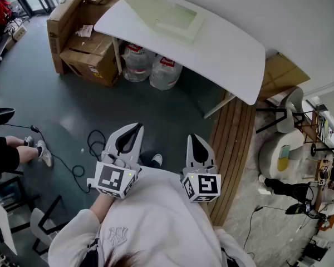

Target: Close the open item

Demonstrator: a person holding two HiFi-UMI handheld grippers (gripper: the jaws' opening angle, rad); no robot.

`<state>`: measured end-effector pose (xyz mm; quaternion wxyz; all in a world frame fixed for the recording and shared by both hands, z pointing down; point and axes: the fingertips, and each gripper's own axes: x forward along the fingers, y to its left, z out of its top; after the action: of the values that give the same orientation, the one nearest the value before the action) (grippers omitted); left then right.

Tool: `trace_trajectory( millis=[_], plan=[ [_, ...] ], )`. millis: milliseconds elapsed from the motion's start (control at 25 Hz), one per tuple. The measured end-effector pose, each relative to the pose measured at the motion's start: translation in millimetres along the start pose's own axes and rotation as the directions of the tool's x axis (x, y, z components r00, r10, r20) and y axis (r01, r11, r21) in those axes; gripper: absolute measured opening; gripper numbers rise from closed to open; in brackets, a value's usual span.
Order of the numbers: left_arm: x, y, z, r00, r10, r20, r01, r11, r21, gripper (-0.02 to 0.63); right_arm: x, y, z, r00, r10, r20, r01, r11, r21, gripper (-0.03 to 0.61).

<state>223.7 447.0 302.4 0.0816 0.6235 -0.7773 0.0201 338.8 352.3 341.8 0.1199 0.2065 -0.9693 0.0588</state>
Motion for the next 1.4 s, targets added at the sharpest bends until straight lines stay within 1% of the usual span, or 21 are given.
trace_trajectory(
  millis=[240,480,640,760,800,880,1040,1240,1400],
  plan=[
    [-0.3,-13.2,1.2,1.0,0.002,0.002,-0.002,1.0,0.01,0.009,-8.8,-4.8,1.1,1.0,0.01,0.007,-0.009,1.0,-0.007,0.009],
    [1.2,-24.4,-1.3,1.0,-0.004,-0.011,0.004,0.999,0.048,0.009,-14.2,-8.9,0.5,1.0,0.021,0.01,-0.021,1.0,-0.022,0.009],
    [1.0,-29.4,1.8,1.0,0.019,-0.002,-0.019,0.999,0.045,0.009,-17.1,-12.9,1.6,0.999,0.026,0.02,-0.025,0.999,-0.029,0.009],
    [-0.1,-34.1,3.3,0.999,0.025,-0.028,-0.023,0.998,0.056,0.009,-17.3,-16.6,2.6,1.0,0.023,0.021,-0.022,0.999,-0.033,0.009],
    [0.3,-35.5,5.3,1.0,0.019,-0.02,-0.018,0.998,0.059,0.009,-16.7,-16.7,3.0,0.999,0.024,0.021,-0.023,0.999,-0.035,0.009],
    [1.3,-38.9,11.2,1.0,0.002,0.022,-0.003,0.999,0.049,0.009,-15.2,-14.5,4.7,0.999,0.036,0.027,-0.035,0.999,-0.04,0.01],
    [3.1,-42.4,15.0,0.999,-0.015,0.041,0.011,0.996,0.092,0.009,-11.3,-11.3,7.8,0.998,0.053,0.033,-0.051,0.997,-0.053,0.011],
    [2.2,-29.2,22.2,0.997,-0.011,0.076,0.008,0.999,0.043,0.009,-1.4,-8.6,9.4,0.998,0.05,0.022,-0.049,0.998,-0.05,0.011],
    [6.1,-5.8,21.7,0.997,0.002,0.081,-0.004,1.0,0.029,0.009,13.9,-2.9,9.9,0.999,0.038,0.01,-0.037,0.998,-0.045,0.011]
  ],
)
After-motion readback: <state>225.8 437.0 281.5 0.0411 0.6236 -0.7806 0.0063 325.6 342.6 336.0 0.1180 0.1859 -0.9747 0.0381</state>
